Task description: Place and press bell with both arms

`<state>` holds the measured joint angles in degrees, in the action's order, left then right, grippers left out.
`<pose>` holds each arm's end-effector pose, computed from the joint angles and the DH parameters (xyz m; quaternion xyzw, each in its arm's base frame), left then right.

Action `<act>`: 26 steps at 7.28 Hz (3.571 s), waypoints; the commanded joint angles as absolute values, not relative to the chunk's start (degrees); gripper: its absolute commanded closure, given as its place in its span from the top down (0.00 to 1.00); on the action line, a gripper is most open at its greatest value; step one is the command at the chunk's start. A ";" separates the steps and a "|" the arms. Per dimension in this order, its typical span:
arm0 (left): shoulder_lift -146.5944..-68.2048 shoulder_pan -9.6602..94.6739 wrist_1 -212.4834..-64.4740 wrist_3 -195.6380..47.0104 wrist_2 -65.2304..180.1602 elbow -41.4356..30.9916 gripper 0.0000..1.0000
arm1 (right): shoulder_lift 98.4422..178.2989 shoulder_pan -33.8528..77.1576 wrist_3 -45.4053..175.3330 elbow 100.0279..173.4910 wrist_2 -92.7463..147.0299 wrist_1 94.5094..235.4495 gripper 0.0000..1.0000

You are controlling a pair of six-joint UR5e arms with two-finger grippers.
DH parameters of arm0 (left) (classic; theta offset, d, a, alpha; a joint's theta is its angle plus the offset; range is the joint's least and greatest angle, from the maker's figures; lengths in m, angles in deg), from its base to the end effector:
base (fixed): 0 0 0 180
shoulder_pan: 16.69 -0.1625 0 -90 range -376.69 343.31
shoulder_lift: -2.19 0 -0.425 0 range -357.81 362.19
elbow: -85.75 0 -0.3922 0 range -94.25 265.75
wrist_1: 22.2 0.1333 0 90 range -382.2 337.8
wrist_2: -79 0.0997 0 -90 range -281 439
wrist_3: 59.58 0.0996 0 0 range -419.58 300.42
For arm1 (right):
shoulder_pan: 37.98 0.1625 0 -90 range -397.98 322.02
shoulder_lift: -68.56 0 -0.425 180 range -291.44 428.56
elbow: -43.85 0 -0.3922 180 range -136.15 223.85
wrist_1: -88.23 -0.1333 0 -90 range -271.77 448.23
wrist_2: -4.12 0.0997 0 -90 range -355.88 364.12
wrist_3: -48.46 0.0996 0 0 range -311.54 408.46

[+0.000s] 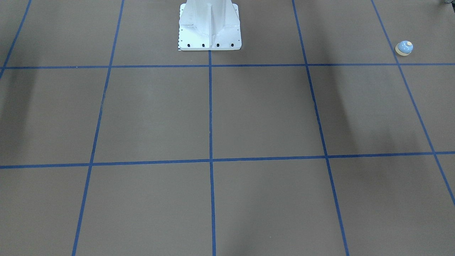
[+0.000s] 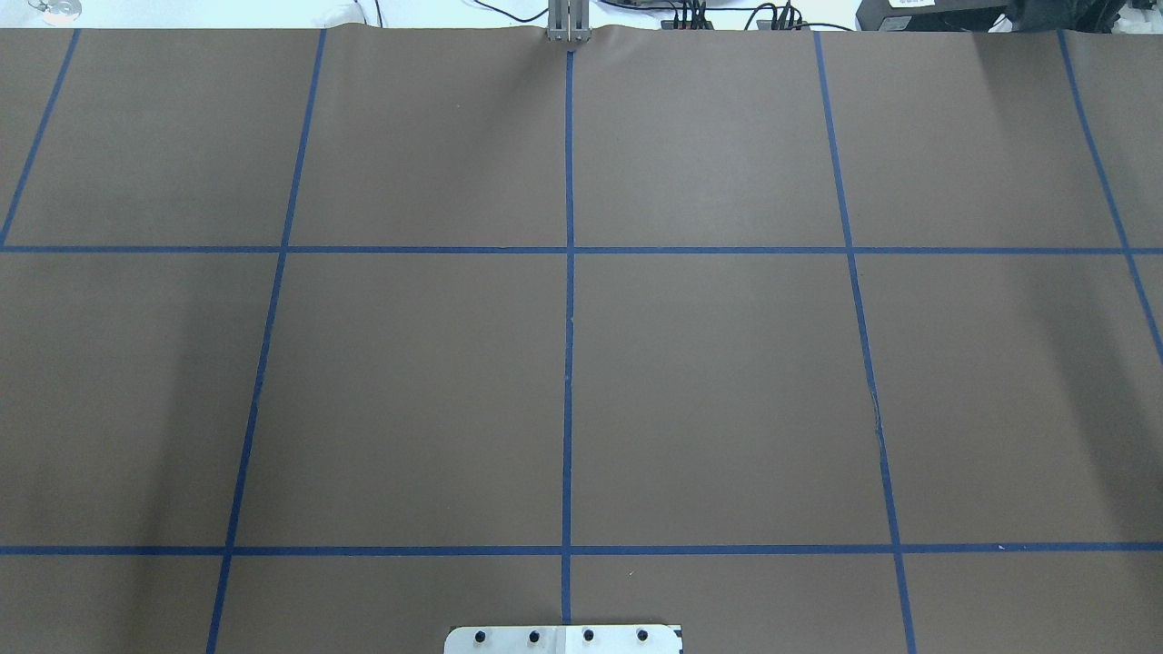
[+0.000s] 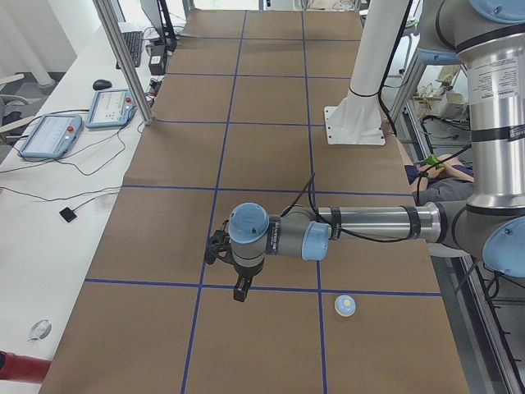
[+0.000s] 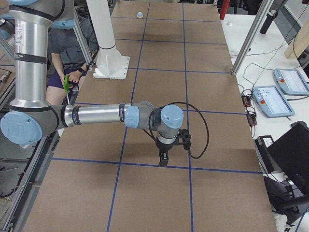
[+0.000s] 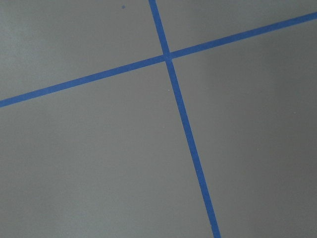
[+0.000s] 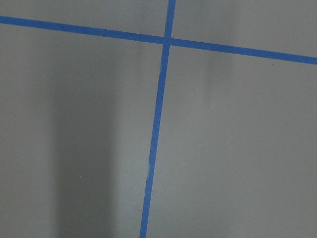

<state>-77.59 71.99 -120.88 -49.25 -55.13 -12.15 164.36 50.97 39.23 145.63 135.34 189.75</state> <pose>-0.0542 -0.4248 0.6566 0.0807 0.3699 0.1146 0.9184 0.0596 -0.4403 0.6287 -0.0200 -0.3539 -0.0668 0.9327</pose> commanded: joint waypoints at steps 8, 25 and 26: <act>-81.29 71.82 -136.42 -49.56 -49.94 -11.91 1.00 | 164.10 50.97 39.24 145.72 135.52 189.75 1.00; -58.19 40.32 -159.46 -79.45 -56.46 -1.97 1.00 | 164.72 50.88 38.71 145.89 135.52 189.66 1.00; -58.01 34.09 -163.40 -88.15 -54.35 -1.97 1.00 | 164.72 50.88 38.71 145.89 135.52 189.66 1.00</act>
